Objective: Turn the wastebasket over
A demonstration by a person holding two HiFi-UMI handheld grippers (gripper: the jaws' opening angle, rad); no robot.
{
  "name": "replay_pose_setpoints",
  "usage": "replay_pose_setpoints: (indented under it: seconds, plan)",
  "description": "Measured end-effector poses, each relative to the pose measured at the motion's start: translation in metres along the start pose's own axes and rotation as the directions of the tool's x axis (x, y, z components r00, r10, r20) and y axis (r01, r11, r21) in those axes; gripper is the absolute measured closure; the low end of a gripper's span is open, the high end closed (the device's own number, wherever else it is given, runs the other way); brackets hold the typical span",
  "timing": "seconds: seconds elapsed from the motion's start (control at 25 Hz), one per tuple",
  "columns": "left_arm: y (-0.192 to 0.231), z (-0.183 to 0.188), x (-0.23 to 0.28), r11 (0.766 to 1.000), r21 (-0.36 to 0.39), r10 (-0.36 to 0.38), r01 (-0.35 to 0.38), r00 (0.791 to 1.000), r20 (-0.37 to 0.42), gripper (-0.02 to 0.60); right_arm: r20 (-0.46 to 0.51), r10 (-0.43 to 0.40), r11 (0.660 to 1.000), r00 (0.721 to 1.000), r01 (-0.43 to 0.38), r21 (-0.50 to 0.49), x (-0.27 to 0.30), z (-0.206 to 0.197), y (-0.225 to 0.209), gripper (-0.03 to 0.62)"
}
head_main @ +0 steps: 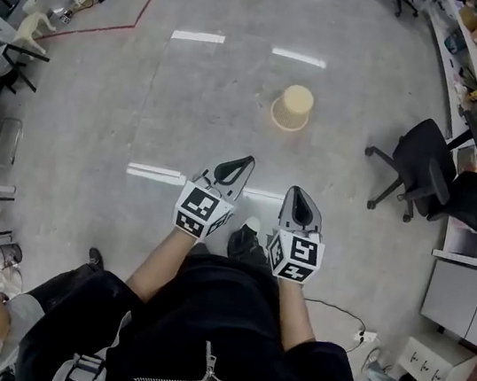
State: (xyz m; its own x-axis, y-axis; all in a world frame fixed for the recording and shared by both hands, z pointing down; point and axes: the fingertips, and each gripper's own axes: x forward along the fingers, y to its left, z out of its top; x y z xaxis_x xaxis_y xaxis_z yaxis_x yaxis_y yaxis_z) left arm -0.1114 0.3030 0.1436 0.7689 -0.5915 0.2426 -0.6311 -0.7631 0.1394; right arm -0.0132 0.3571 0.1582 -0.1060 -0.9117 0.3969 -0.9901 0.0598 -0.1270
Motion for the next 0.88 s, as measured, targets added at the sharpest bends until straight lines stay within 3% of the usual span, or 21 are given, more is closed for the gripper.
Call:
replay_pose_setpoints:
  seconds: [0.44, 0.88]
  plan:
    - [0.000, 0.029, 0.076, 0.999, 0.018, 0.051, -0.051, 0.999, -0.009, 0.577, -0.013, 0.075, 0.997, 0.997, -0.075, -0.008, 0.055, 0.032, -0.064, 0.583]
    - [0.072, 0.033, 0.135, 0.999, -0.031, 0.028, -0.029, 0.999, -0.014, 0.577, -0.037, 0.034, 0.999, 0.999, -0.035, -0.012, 0.133, 0.056, -0.071, 0.583]
